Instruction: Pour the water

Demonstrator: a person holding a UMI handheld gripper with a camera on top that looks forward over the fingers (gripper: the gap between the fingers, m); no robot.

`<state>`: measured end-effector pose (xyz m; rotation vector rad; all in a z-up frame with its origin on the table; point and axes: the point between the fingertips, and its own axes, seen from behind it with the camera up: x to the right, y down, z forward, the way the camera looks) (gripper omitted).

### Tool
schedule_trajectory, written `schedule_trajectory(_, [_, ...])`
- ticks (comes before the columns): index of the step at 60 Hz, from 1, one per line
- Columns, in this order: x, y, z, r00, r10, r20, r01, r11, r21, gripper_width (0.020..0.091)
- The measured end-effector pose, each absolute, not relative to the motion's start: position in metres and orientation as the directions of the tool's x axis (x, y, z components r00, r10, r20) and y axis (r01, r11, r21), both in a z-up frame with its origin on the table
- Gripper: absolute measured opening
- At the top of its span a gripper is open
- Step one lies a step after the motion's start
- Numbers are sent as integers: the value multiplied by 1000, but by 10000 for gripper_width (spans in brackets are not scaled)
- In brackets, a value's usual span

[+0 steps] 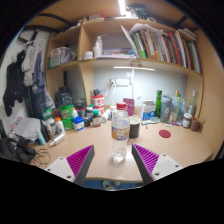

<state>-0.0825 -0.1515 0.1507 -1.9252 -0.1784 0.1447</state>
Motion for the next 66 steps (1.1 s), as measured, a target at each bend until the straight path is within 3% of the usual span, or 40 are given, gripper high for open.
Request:
schedule_trajectory(8, [-75,-79,110,972,232,19,100,-344,-934,854])
schedule_trajectory(21, [-88,-2,67,951,305,56,152,-302,-941,805])
schedule_trajectory(25, [-92,15,67,939,327,105,188,-235,-954,558])
schedule_trajectory(32, [-93,26,69,948,296,117,174,-173,-969,453])
schedule_trajectory(40, [-98,34,66,949,312,45,116,-214,-970,409])
schedule_trajectory(44, [-99,39,65,949,314,11,94,-250,-964,353])
schedule_trajectory(50, [-104,43,63,941,338,-28,87,-321,-943,352])
schedule_trajectory(55, [-109,53,85,938,330,-107,12,-341,-940,351])
schedule_trajectory(60, [-122,63,106,896,303,-324,-181,-418,-890,351])
schedule_trajectory(66, [-142,72,120,734,170,-657,-471,-569,-674,352])
